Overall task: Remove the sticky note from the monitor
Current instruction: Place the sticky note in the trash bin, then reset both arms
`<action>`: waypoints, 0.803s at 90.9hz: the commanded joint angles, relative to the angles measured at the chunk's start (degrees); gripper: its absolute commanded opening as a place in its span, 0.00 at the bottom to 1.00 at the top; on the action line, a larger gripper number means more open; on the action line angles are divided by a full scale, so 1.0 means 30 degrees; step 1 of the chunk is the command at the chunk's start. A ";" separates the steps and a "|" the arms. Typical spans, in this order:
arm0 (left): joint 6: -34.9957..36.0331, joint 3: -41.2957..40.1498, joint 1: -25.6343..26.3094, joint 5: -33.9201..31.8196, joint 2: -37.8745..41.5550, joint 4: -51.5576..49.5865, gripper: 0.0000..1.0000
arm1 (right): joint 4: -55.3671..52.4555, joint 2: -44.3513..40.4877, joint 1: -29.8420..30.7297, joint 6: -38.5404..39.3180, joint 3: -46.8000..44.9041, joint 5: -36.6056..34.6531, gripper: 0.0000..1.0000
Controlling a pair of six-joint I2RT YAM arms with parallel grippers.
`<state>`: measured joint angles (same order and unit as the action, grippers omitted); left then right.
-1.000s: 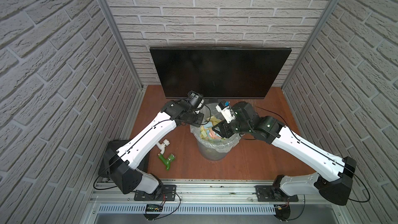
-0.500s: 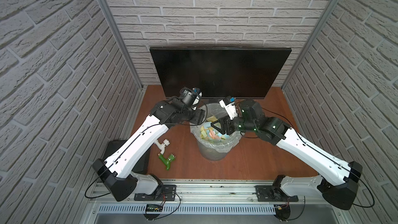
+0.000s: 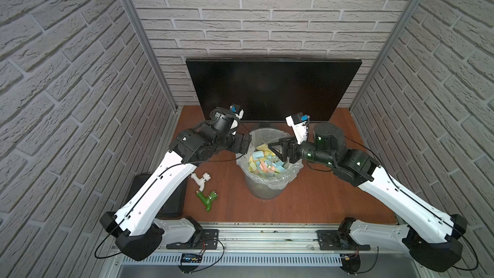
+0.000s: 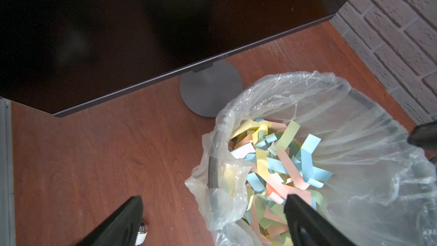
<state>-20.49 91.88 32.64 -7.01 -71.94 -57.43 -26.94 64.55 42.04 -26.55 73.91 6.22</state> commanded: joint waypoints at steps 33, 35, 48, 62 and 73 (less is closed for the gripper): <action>0.0938 -0.3137 -0.1064 -0.7894 0.5372 -0.0603 0.98 | -0.3593 -0.5737 -0.0360 -0.0164 -0.2717 -1.0786 0.69; 0.0992 -0.3604 -0.1154 -0.8330 0.5654 -0.0479 0.98 | -0.3832 -0.6015 -0.0420 -0.0092 -0.2963 -1.1129 0.69; 0.0866 -0.6164 -0.2330 -0.8977 0.6602 -0.0229 0.98 | -0.4584 -0.7990 -0.1112 -0.0651 -0.5072 -1.3185 0.69; 0.0440 -0.8941 -0.4279 -0.7923 0.6818 0.1313 0.98 | -0.4830 -0.9809 -0.2783 -0.1301 -0.7922 -1.3754 0.70; 0.0543 -1.1604 -0.5439 -0.8330 0.6518 0.3803 0.98 | -0.5037 -1.0371 -0.4334 -0.1437 -0.9308 -1.3375 0.73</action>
<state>-18.37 62.39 18.83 -30.76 -51.99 -54.74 -41.74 34.74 32.05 -29.39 48.53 -32.12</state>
